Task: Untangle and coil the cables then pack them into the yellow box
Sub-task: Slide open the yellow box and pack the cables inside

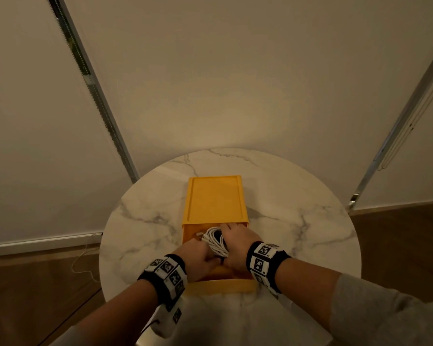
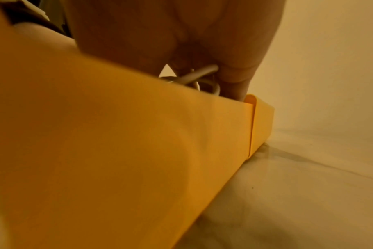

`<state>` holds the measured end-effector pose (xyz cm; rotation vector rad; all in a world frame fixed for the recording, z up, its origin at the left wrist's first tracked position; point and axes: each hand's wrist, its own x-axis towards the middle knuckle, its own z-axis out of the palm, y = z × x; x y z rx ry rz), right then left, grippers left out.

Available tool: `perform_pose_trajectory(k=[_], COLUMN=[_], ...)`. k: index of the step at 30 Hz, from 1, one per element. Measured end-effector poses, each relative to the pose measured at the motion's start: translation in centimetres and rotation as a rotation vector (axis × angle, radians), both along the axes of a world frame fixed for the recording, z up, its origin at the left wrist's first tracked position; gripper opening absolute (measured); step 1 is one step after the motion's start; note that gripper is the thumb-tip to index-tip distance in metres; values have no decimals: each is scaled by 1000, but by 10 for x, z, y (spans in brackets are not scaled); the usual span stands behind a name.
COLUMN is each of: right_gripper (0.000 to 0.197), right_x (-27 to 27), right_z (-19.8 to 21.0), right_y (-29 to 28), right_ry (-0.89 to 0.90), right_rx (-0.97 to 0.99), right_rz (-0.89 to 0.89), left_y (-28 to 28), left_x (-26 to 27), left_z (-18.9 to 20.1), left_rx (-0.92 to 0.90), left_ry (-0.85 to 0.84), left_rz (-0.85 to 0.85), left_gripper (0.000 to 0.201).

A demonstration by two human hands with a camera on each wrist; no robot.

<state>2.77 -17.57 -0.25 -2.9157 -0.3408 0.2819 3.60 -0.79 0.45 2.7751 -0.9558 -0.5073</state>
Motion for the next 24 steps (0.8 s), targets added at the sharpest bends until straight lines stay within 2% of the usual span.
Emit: perform_pose_trajectory(k=[6,10,13,17,19,21,24], right_gripper=[79,84,85,88,87,87,86], right_x=[-3,1,3,2,2,1,2], right_z=[0,8,12,9,10,10,5], right_y=[-7,-16,-20,-23,-24,-24,-21], right_ry=[-114,-55,-18,-18,-16,-15,-29], right_rx=[-109,-26,40,117,117,97,61], right_rz=[84,101,96,79,88,104,128], left_y=[14,12,9,7,5,3,5], left_x=[-8,-11,-11,-7,-6,-6,-4], left_z=[-16,-19,-22,-27,-26,-21,-11], left_rx=[-119,-208,-169,-52,26,103,215], left_ry=[33,-3,-29,-59,-73,-126,-286], left_rz=[-39,-15,0,26,21,22,15], left_gripper=[34,37,39,68,73,65,40])
